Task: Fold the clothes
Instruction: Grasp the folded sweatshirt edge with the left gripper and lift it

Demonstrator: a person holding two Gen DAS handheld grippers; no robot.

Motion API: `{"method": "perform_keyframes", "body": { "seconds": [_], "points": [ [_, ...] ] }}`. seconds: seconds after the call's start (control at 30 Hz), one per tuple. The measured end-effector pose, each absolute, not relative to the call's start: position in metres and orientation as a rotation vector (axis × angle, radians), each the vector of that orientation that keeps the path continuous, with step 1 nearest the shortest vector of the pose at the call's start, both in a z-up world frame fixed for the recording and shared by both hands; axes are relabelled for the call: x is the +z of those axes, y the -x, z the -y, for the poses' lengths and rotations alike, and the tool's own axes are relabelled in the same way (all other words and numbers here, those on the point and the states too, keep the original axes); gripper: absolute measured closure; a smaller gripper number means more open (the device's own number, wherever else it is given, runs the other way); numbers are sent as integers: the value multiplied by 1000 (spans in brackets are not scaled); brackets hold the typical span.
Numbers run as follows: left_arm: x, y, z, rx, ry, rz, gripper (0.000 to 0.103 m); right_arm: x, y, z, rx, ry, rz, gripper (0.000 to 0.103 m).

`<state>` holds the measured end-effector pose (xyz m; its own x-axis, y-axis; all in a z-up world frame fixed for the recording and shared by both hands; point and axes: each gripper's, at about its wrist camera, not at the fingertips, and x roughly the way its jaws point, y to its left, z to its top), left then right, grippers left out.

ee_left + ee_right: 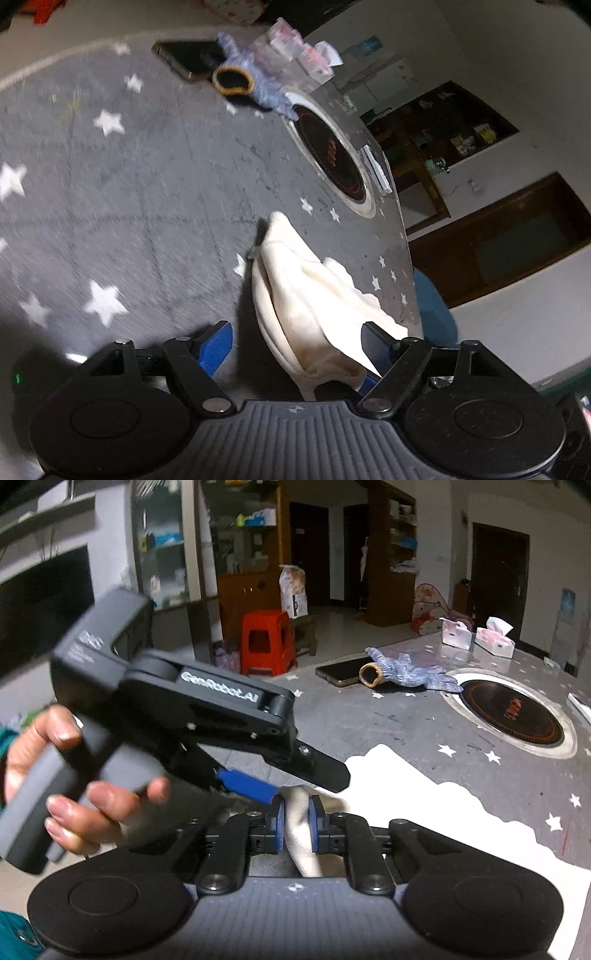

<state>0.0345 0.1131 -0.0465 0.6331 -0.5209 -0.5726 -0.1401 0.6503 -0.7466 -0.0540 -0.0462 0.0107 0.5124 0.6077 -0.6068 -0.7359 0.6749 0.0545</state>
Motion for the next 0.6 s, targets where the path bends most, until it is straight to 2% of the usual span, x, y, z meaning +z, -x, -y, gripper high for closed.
{"method": "perform_keyframes", "body": {
  "seconds": [0.17, 0.23, 0.3, 0.33, 0.4, 0.5, 0.6],
  "points": [
    [-54, -47, -104, -264, 914, -902, 25, 11, 56, 52, 819, 191, -636, 91],
    [-55, -52, -101, -271, 919, -905, 34, 11, 58, 54, 823, 183, -637, 91],
    [-58, -56, -97, -287, 919, -912, 51, 10, 59, 56, 829, 174, -639, 91],
    [-60, -56, -96, -287, 919, -912, 55, 10, 60, 57, 832, 172, -637, 91],
    [-66, -55, -95, -285, 925, -918, 74, 10, 63, 59, 837, 164, -634, 91],
    [-73, -54, -96, -271, 938, -919, 82, 8, 64, 62, 841, 150, -639, 91],
    [-76, -51, -97, -265, 945, -911, 83, 4, 63, 65, 842, 140, -653, 91]
  ]
}}
